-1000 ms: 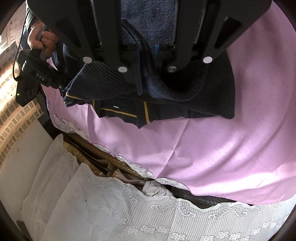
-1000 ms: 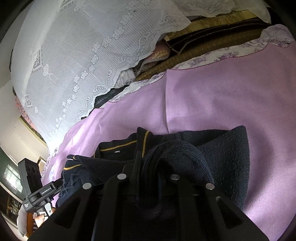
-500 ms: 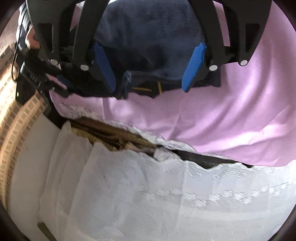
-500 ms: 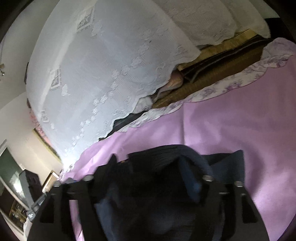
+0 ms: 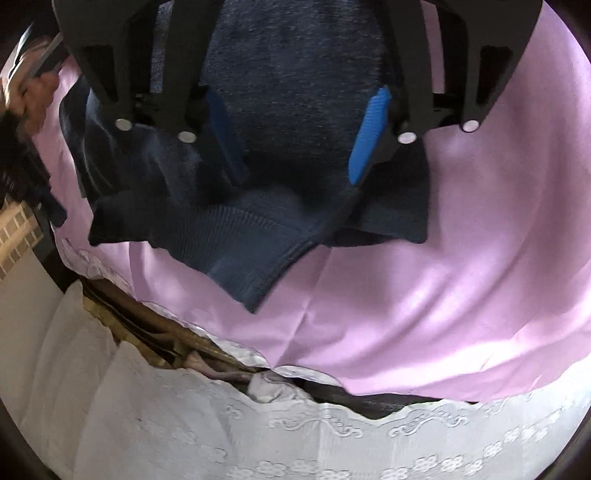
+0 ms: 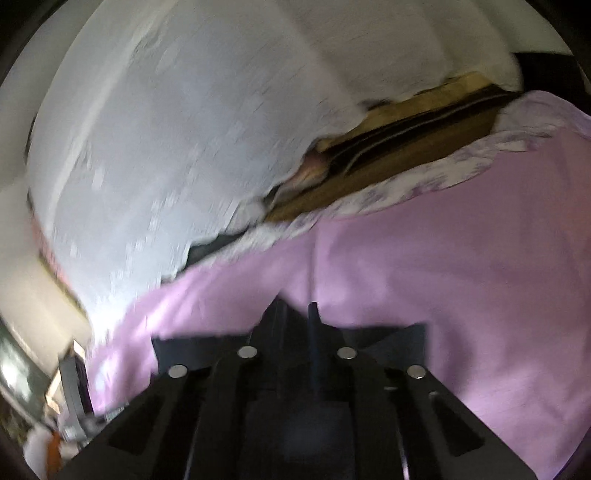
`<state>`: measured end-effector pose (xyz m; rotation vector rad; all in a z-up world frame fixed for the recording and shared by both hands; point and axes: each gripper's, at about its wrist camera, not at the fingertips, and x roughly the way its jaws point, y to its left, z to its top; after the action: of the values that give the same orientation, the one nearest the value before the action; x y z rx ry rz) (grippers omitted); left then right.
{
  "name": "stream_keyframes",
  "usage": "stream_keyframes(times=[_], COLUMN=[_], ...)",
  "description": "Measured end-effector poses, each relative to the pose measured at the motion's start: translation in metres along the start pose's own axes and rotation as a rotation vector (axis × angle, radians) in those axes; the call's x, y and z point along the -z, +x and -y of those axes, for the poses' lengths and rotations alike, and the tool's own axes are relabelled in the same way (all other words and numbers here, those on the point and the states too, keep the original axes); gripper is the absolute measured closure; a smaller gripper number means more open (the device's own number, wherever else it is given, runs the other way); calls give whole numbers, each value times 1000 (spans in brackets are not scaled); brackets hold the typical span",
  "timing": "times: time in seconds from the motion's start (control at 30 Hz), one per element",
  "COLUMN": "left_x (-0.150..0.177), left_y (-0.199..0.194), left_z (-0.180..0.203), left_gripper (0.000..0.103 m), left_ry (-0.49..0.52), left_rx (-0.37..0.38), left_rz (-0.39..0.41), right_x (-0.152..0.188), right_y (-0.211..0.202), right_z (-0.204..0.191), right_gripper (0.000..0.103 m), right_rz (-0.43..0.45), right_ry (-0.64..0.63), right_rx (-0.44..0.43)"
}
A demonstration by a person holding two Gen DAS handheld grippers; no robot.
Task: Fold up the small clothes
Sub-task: 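Lay the folded hem on the collar and open both grippers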
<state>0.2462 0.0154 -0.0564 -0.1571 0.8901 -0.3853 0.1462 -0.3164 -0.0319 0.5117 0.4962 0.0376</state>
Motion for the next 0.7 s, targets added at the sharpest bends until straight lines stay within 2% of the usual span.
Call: stream_keyframes(times=[0.1, 0.13, 0.2, 0.23, 0.3, 0.33, 0.37, 0.43, 0.5, 0.57, 0.6, 0.63, 0.7], left_x=[0, -1, -3, -7, -16, -20, -23, -27, -29, -24, -21, -17, -13], left_y=[-3, -9, -21, -24, -20, -14, -9, 5, 21, 39, 41, 41, 39], left_z=[1, 3, 4, 6, 12, 16, 19, 25, 29, 32, 36, 43, 49], left_gripper=[50, 47, 37, 32, 31, 31, 31, 31, 30, 30, 30, 30, 29], left_ry=[-14, -14, -7, -7, 0, 8, 13, 21, 28, 82, 128, 174, 208], left_rx=[-13, 4, 55, 79, 101, 113, 110, 98, 42, -25, -56, -99, -149], left_rz=[5, 25, 65, 81, 77, 68, 59, 29, -19, -67, -53, -42, -17], right_x=[9, 14, 17, 16, 10, 8, 5, 1, -2, 2, 5, 11, 12], right_y=[17, 27, 42, 44, 39, 36, 31, 30, 39, 66, 76, 90, 83], right_z=[-19, -17, 9, 21, 29, 27, 20, -3, -21, -28, -24, -14, -6], right_gripper=[92, 92, 96, 101, 103, 103, 98, 98, 98, 96, 94, 98, 102], right_rz=[-80, -123, -185, -197, -183, -164, -126, -106, -117, -186, -221, -264, -241], right_ry=[-139, -157, -90, -26, 55, 54, 35, -26, -69, -97, -92, -67, -16], right_rx=[68, 135, 231, 210, 187, 186, 173, 127, 114, 158, 174, 187, 166])
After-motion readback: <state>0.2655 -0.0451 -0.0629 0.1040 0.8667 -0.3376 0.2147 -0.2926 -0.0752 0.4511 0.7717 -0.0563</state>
